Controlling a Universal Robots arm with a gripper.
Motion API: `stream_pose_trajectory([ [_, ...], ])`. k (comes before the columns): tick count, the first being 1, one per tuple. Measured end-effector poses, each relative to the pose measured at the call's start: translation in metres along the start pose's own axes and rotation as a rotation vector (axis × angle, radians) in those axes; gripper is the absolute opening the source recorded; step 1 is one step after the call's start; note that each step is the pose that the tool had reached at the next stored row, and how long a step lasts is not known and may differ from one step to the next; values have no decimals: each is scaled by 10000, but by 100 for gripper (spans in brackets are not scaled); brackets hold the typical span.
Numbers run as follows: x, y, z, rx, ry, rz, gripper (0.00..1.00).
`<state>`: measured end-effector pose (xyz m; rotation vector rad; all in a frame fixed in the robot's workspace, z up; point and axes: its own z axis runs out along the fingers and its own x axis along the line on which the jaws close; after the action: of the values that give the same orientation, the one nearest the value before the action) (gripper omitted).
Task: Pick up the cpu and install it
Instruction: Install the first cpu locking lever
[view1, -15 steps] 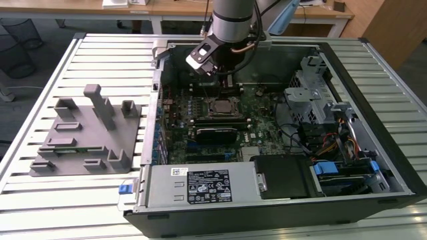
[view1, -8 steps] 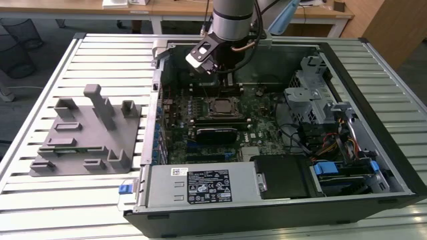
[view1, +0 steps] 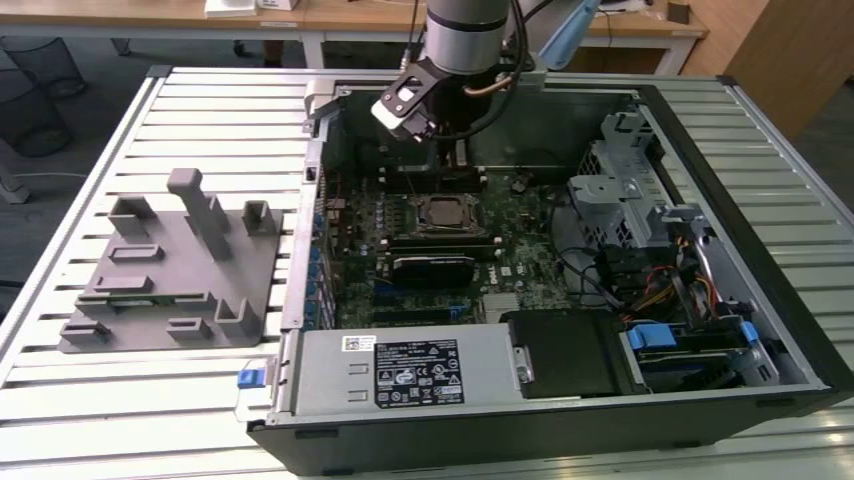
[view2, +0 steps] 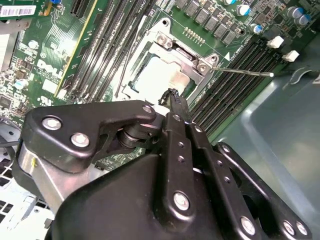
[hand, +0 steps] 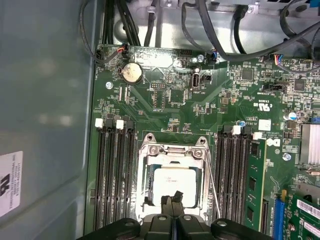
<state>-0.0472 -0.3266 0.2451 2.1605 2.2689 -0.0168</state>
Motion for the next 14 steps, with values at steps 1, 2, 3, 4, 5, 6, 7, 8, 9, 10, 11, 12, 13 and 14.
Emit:
stream_pose_trajectory([
  [1, 0, 0, -18, 0, 0, 0, 11],
  [2, 0, 0, -35, 0, 1, 0, 11],
  [3, -1, 0, -51, -1, 1, 0, 11],
  [4, -1, 0, -72, 0, 0, 0, 11],
  [5, -1, 0, -94, 0, 0, 0, 11],
  [6, -1, 0, -117, 0, 0, 0, 11],
  [7, -2, 0, -134, 0, 0, 0, 11],
  [8, -2, 0, -149, 1, -1, 0, 11],
  [9, -2, 0, -155, 0, -1, 0, 11],
  [10, -3, -3, -155, -3, 1, -5, 11],
  [11, -3, -10, -154, -5, -2, -41, 11],
  [12, -2, -19, -155, -4, -13, -100, 11],
  [13, -2, -27, -156, -3, -35, -167, 11],
  [14, -2, -30, -156, -3, -46, -255, 11],
])
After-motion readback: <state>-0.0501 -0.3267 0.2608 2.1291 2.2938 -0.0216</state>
